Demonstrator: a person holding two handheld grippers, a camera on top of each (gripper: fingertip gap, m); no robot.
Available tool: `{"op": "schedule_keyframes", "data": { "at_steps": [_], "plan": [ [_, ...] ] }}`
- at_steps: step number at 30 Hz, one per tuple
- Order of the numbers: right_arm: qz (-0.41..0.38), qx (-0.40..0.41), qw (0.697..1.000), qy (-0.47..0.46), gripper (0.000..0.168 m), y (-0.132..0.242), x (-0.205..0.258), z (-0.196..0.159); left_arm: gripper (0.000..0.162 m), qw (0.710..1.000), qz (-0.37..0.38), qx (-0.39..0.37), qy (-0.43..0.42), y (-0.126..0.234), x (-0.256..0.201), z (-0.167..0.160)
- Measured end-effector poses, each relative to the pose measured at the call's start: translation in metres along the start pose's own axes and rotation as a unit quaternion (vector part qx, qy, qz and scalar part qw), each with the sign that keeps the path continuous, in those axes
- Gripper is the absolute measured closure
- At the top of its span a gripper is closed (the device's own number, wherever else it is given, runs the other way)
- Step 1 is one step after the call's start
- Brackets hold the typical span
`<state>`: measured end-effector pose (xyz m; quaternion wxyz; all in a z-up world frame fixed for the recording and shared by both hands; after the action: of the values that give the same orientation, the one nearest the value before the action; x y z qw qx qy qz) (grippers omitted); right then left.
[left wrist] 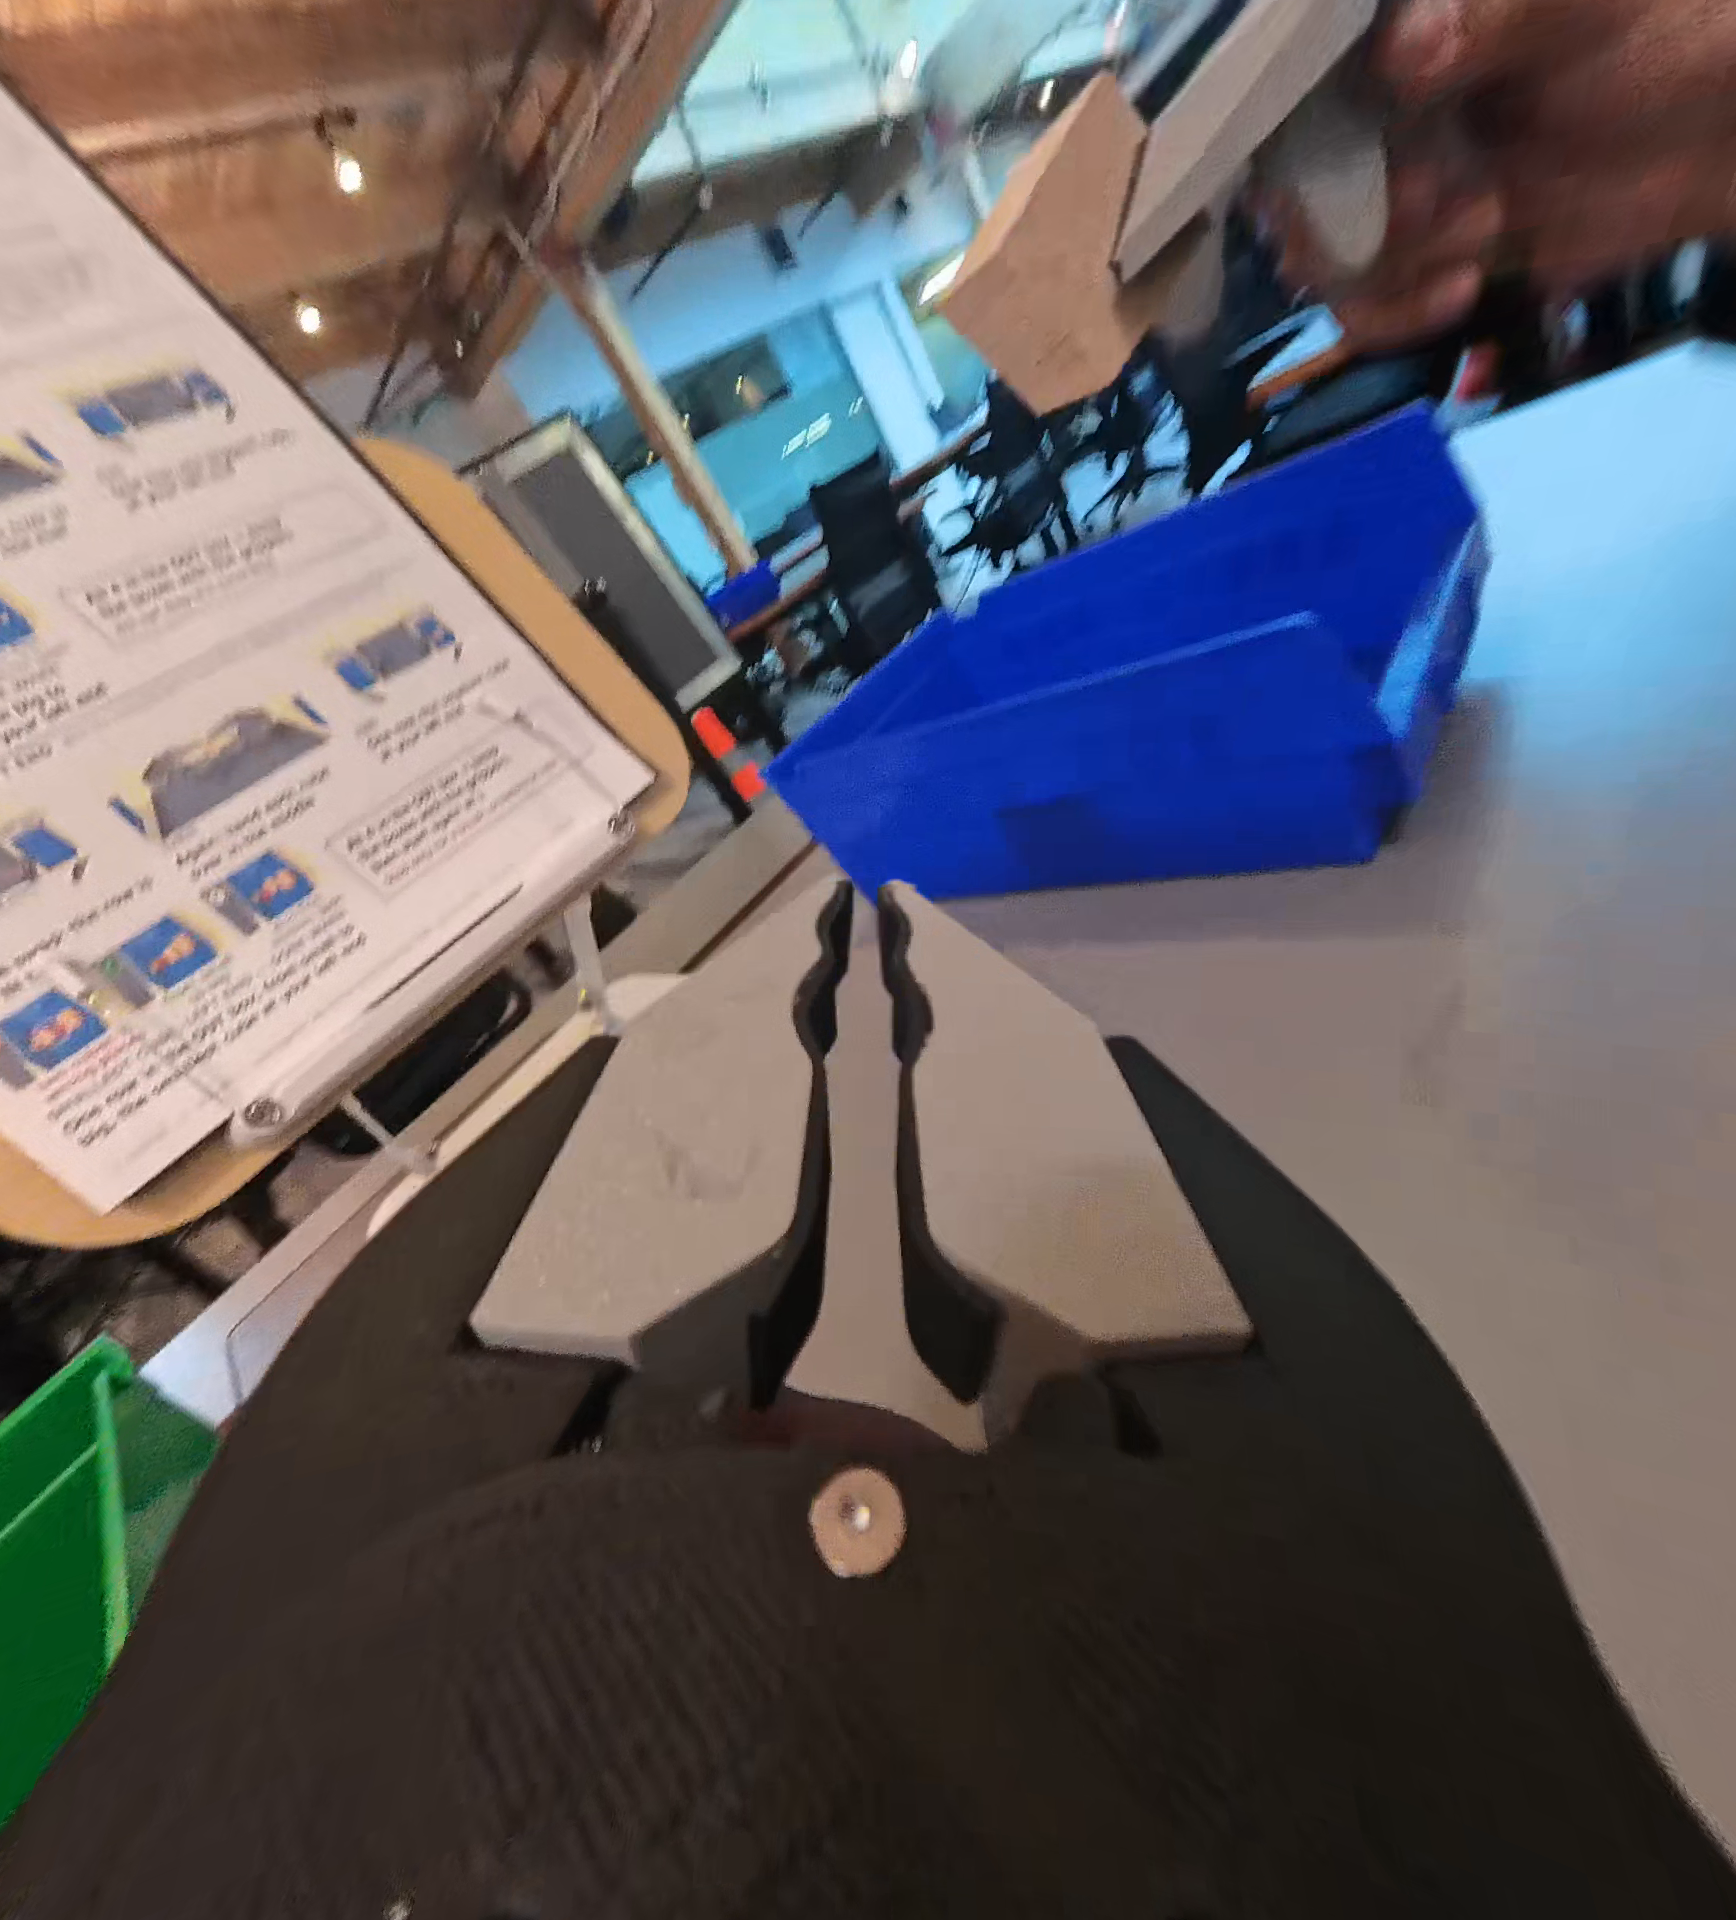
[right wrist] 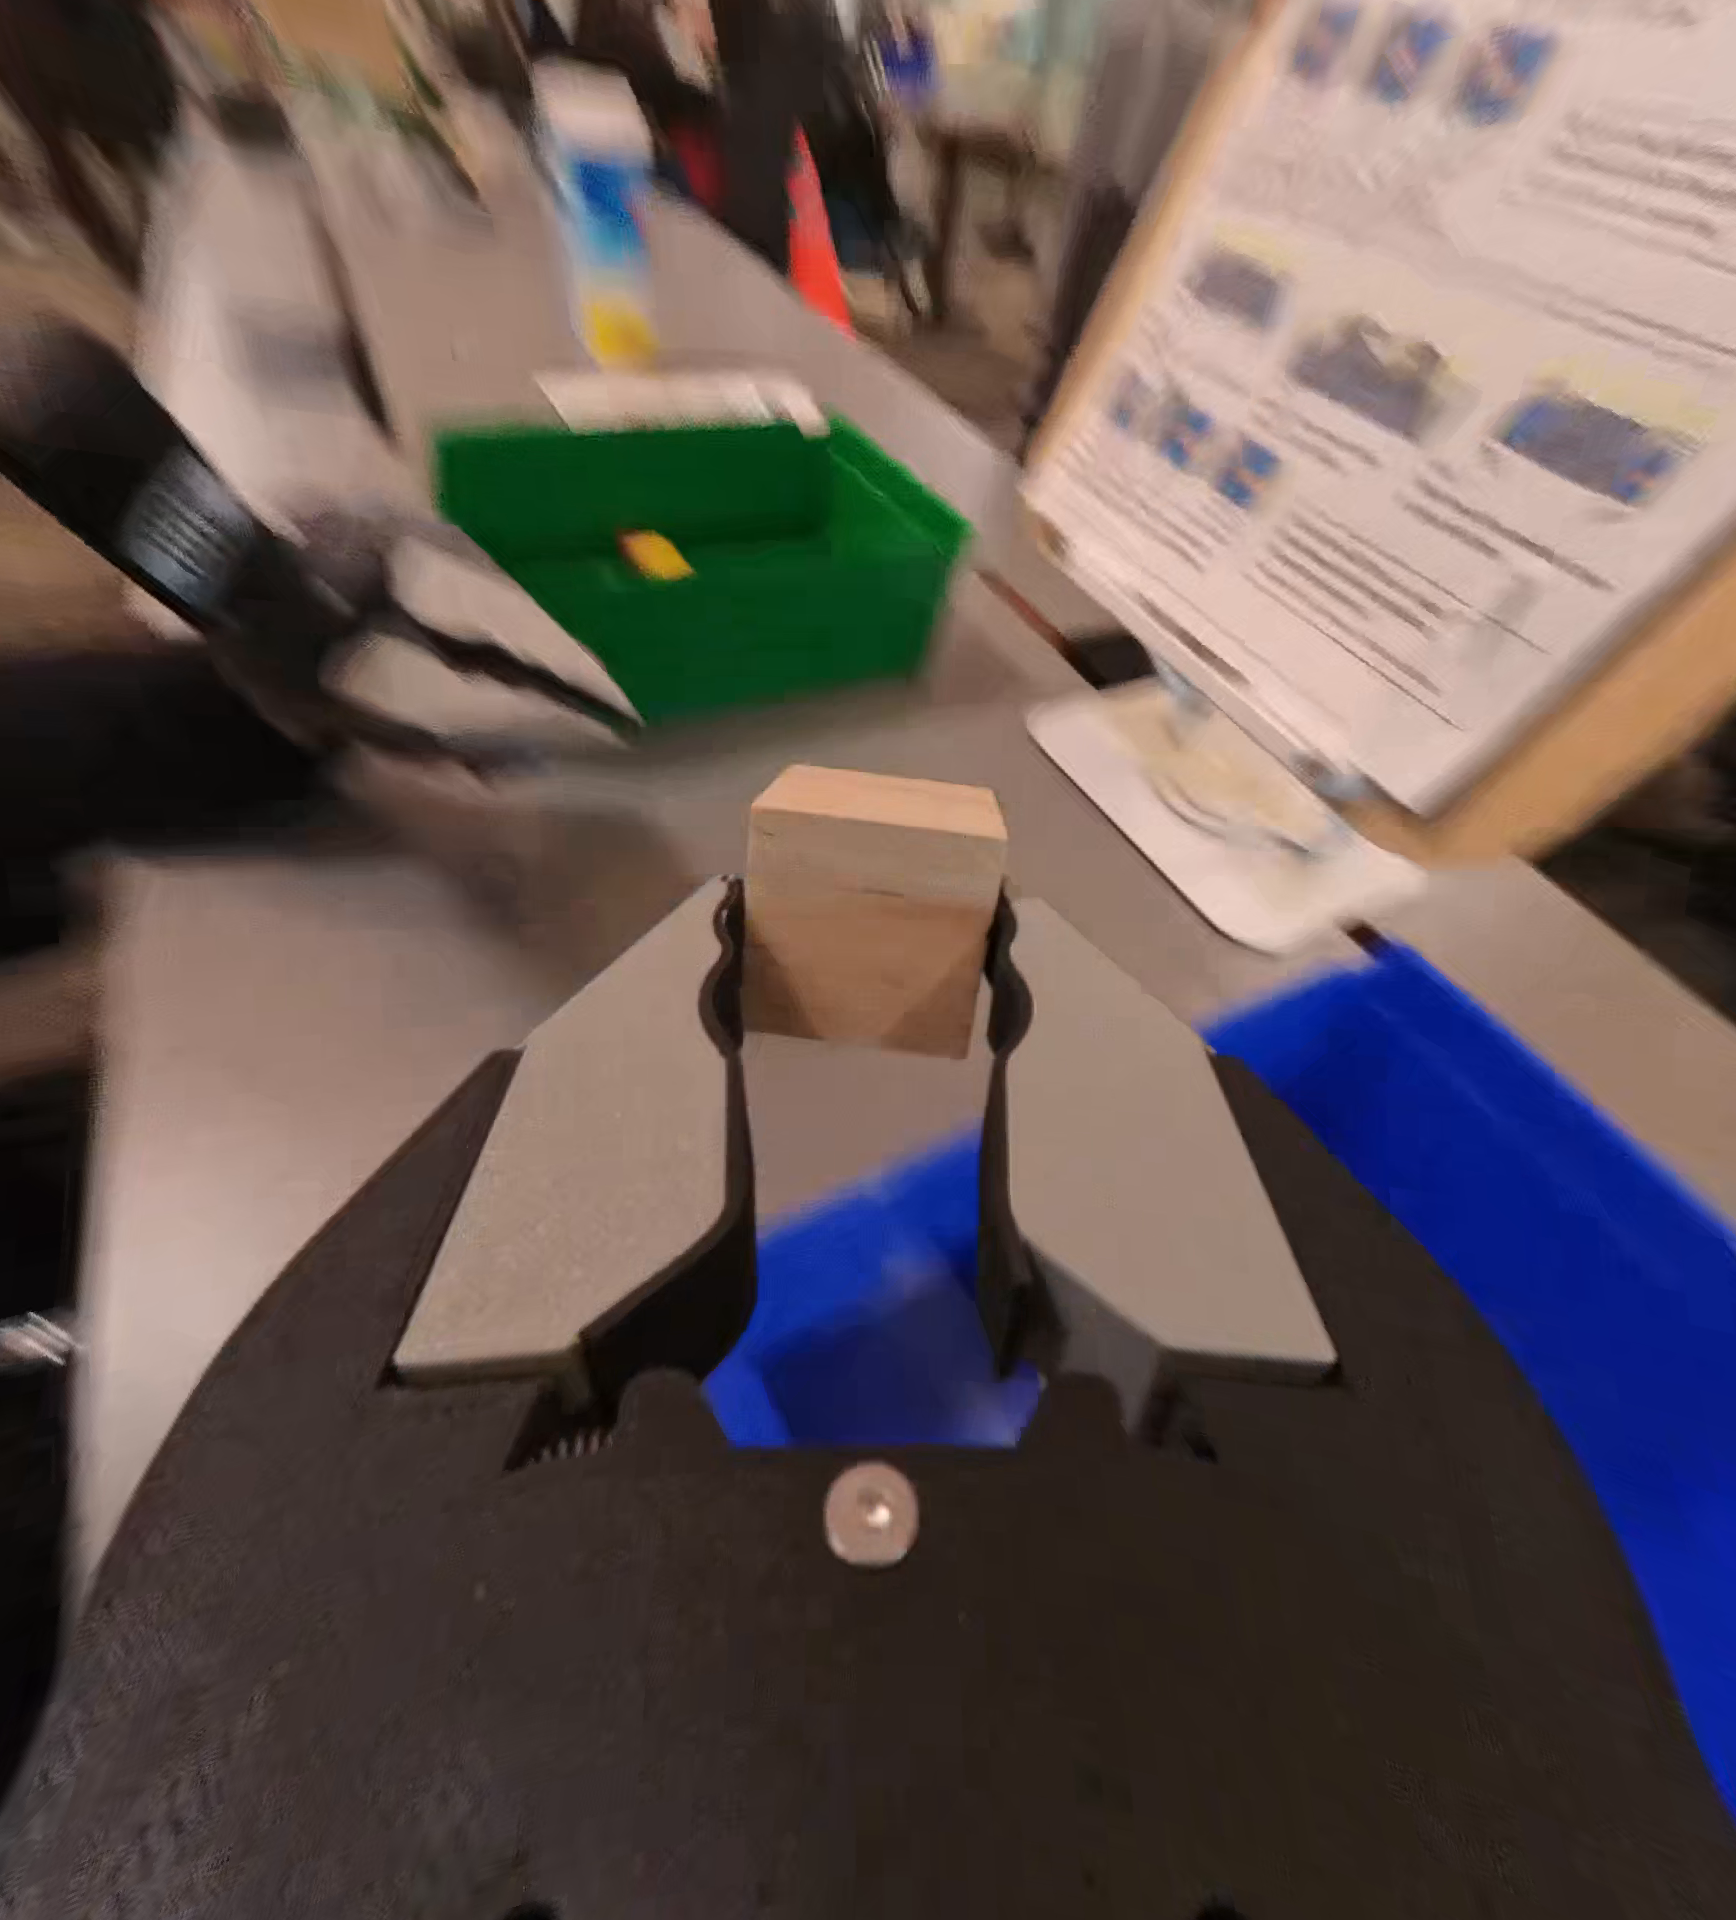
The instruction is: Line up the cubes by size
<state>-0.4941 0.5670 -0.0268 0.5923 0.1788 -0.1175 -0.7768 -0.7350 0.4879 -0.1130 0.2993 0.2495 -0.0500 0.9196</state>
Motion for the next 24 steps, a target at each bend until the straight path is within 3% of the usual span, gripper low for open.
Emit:
{"op": "schedule_keyframes", "data": {
  "at_steps": [5,8,10,18,24],
  "plan": [
    [-0.062,0.246,0.961,0.113,0.124,0.005,-0.067,-0.053,0.157,0.999,0.001,0.044,-0.029,-0.011,-0.01,-0.01],
    [-0.028,0.329,0.924,0.192,0.124,-0.004,-0.083,-0.089,0.157,0.999,0.005,0.044,-0.029,-0.012,-0.01,-0.01],
    [0.007,0.389,0.903,0.183,0.124,-0.012,-0.09,-0.11,0.156,0.999,0.012,0.046,-0.02,-0.012,-0.006,-0.01],
    [0.079,0.472,0.856,0.194,0.123,-0.043,-0.105,-0.147,0.154,0.998,0.009,0.056,-0.01,-0.014,-0.004,-0.016],
    [0.125,0.466,0.852,0.202,0.123,-0.057,-0.104,-0.15,0.152,0.998,0.0,0.058,-0.016,-0.014,-0.007,-0.015]
  ]
}}
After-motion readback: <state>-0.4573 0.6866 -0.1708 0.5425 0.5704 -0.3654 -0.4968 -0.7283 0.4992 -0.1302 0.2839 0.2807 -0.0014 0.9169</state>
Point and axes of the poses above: each gripper's, where its closed fingertips meet, y back along the fingers, z out of its top, x = y × z across the jaws, the point moved 7 cm from there along y, back along the fingers, and after that the axes turned 5 degrees about x, right-handed, at the moved point
